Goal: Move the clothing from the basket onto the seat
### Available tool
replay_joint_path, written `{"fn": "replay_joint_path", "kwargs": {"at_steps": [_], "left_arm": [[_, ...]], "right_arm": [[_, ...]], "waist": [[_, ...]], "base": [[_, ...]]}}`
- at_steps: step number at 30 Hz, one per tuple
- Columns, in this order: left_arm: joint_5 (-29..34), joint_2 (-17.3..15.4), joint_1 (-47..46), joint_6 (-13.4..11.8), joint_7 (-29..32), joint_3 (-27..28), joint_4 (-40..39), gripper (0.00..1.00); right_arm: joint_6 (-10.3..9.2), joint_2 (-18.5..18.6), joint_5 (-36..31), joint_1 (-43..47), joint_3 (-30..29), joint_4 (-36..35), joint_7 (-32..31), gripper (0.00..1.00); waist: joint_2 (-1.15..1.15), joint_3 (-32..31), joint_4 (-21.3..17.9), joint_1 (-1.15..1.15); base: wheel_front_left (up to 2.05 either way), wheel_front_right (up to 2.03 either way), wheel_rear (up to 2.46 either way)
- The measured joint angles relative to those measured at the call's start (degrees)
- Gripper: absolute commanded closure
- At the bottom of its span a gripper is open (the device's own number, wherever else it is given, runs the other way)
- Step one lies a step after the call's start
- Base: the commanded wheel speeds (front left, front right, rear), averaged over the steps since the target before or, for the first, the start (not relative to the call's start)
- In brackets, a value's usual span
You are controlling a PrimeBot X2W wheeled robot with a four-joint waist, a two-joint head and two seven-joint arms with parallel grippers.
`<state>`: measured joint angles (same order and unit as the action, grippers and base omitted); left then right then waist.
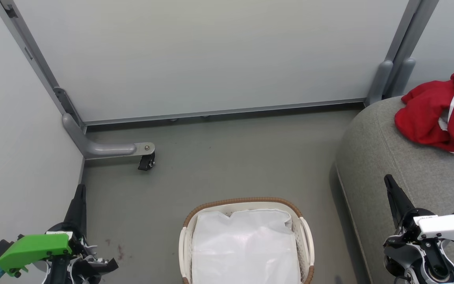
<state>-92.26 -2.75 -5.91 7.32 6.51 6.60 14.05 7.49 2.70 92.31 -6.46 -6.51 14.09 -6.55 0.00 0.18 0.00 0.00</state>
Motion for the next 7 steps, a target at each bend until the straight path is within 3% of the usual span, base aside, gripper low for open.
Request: {"fn": "replay_joint_path", "kwargs": {"at_steps": [7], "left_arm": [[0.0,0.0,0.0,0.0,0.0,0.0,0.0,1.0]], "right_arm": [[0.0,0.0,0.0,0.0,0.0,0.0,0.0,1.0]], "waist": [[0.0,0.0,0.0,0.0]], "base": [[0.0,0.0,0.0]]}}
